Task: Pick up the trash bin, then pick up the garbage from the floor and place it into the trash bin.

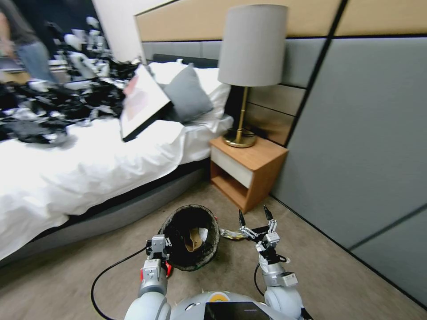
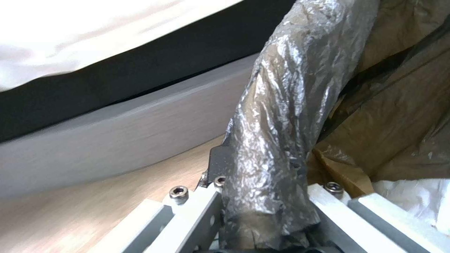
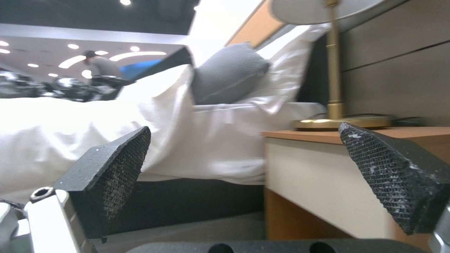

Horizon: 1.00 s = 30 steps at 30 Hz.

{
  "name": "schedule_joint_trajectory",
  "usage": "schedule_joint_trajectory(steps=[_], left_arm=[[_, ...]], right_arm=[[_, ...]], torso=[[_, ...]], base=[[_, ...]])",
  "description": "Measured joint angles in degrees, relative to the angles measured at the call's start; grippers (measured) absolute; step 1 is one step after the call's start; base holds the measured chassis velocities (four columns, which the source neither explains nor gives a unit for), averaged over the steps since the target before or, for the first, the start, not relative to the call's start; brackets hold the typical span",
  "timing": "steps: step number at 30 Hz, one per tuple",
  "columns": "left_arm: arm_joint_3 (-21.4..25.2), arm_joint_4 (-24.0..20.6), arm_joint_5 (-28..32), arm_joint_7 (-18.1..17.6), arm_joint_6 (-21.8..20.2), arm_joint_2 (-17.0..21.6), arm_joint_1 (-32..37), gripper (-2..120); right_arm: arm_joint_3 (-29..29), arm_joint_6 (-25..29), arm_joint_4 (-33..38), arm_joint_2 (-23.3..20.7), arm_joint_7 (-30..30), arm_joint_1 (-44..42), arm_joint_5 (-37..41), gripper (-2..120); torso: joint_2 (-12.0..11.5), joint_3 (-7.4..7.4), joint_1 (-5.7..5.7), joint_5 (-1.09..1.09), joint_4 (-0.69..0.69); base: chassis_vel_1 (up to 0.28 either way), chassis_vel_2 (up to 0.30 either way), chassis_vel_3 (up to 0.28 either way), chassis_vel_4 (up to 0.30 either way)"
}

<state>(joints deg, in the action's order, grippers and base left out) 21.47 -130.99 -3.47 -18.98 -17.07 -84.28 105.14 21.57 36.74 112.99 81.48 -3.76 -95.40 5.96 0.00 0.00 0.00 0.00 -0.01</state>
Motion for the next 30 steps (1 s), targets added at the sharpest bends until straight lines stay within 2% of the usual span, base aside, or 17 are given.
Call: schedule_joint_trajectory(steps=[11,16,24,28,30], left_arm=[[0.05,0.82,0.14,-0.04,1.25,-0.04,-0.32,0],[-0.02,0.82,0.17,-0.08,1.29,-0.10,-0.44,0],[0.04,0.79,0.18,-0.17,1.32,-0.14,-0.27,0],[0.09,0.77,0.18,-0.19,1.32,-0.11,-0.26,0],[0.09,0.77,0.18,-0.20,1.32,-0.13,-0.30,0]], right_arm=[[0.11,0.23,-0.92,0.21,-0.25,0.31,-0.24,100],[0.32,0.23,-0.87,0.14,-0.48,0.41,-0.28,100],[1.26,0.50,-2.56,-0.53,-0.22,2.47,-2.30,100],[2.19,-1.21,-3.63,-1.64,-0.55,4.22,-2.91,100],[3.41,-4.12,-5.37,-2.72,-1.52,6.45,-3.96,100]], torso=[[0.00,-0.01,0.00,0.00,0.02],[0.00,-0.01,0.00,0.00,-0.02],[0.00,0.00,0.00,0.00,0.01],[0.00,0.00,0.00,0.00,0.01],[0.00,0.00,0.00,0.01,0.01]], base=[[0.115,0.107,0.110,0.106],[0.000,0.000,0.000,0.000],[0.000,0.000,0.000,0.000],[0.000,0.000,0.000,0.000],[0.000,0.000,0.000,0.000]])
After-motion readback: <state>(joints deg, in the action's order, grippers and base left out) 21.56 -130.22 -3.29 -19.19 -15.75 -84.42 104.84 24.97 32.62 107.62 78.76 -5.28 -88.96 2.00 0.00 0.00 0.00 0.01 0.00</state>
